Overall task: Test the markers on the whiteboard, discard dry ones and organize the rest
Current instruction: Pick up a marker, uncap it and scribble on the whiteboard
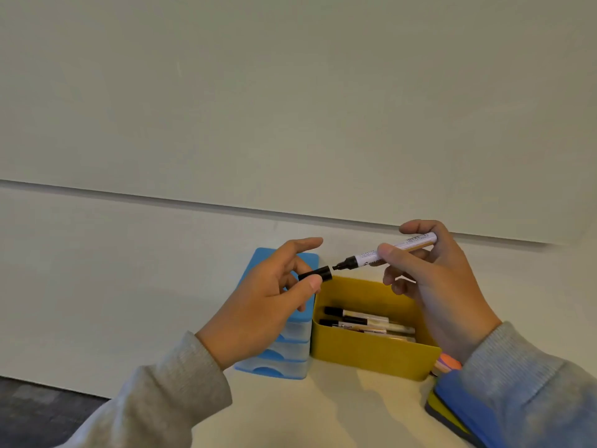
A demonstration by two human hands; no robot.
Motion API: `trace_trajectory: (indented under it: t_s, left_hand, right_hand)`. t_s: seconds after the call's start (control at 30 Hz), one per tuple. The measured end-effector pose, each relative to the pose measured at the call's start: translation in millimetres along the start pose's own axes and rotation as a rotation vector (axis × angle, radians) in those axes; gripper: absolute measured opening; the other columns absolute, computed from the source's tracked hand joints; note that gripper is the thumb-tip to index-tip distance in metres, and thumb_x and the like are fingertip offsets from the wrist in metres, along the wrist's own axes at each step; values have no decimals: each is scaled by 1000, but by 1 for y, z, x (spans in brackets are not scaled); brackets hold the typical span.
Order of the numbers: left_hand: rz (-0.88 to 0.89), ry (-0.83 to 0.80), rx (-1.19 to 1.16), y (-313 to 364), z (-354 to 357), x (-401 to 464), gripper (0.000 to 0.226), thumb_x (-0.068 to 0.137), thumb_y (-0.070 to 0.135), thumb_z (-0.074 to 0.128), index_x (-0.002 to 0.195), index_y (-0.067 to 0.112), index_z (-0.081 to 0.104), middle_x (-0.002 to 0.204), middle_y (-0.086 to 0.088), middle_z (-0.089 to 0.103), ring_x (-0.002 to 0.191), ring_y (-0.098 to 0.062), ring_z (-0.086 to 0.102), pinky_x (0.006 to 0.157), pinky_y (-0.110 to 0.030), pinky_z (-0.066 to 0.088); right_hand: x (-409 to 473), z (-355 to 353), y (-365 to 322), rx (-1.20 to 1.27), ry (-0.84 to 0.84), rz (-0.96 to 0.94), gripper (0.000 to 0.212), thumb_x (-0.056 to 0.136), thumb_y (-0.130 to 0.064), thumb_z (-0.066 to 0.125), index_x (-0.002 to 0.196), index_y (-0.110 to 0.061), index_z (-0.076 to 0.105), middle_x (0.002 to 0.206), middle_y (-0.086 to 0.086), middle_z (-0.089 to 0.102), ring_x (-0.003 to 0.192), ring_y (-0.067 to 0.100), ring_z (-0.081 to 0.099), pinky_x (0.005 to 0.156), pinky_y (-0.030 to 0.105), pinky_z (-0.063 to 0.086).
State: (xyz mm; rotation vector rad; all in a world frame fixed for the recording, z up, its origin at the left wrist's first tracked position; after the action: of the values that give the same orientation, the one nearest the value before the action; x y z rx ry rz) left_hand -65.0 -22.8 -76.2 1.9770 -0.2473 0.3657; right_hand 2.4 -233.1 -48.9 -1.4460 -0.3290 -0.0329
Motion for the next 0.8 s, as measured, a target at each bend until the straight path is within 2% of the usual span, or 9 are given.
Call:
trace_trajectory:
  t_s: [0.17,0.33,0.43,0.53,0.63,0.73,0.8]
  left_hand:
    - [-32,21,-60,-3,-6,-9,31,97,22,61,126,31,55,90,3,72,73,-14,66,78,-31,56]
    - [-35,59,-166,-2,-8,-10,14,96,17,61,107,15,68,88,-3,76,72,-14,67,74,-23,54]
    - [-39,85,-203,-4,-7,-10,16,97,18,58,106,13,70,87,-3,76,71,-14,66,73,-23,55]
    - [-62,112,-254,-5,-1,-11,22,101,23,53,103,12,72,83,-3,74,71,-14,64,73,-24,55]
    - [-106,153,-271,-7,6,-12,34,104,29,44,97,8,70,71,2,63,65,-10,56,68,-23,51]
    - [-146,190,-246,-6,13,-13,38,106,31,38,93,10,65,61,8,45,57,-7,40,57,-23,38]
    - [-156,209,-244,-5,17,-14,38,107,31,36,89,10,63,57,14,40,54,-5,34,56,-21,32]
  right_hand:
    - [-3,13,4,-12,-44,15,32,89,-11,71,115,-16,53,87,13,75,66,24,59,57,33,46]
    - [-9,20,7,17,-174,67,6,96,-17,61,101,-15,63,85,10,68,65,22,52,56,30,43]
    - [-10,16,9,-38,-191,75,8,93,-20,64,91,-16,70,78,8,59,62,16,45,55,27,39]
    - [-11,11,10,-124,-217,42,13,87,-24,68,89,-12,73,74,11,50,62,17,40,55,28,36]
    - [-13,12,14,-180,-257,8,13,94,-21,64,91,-12,74,72,9,51,61,20,39,54,28,36]
    - [-17,17,15,-214,-289,-27,11,96,-20,62,96,-15,72,71,8,53,59,21,40,52,28,37]
    - [-19,21,14,-214,-304,-37,8,94,-15,65,101,-13,69,69,7,51,57,21,39,51,29,36]
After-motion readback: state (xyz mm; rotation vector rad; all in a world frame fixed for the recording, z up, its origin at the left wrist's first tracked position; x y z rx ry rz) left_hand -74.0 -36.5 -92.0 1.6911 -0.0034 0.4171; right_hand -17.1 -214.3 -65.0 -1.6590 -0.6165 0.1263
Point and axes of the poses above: each hand's wrist, its own x-axis towards the middle knuckle, its own z-axis out of the palm, y = z × x, the point moved 2 cm from there along x, towards the middle knuckle
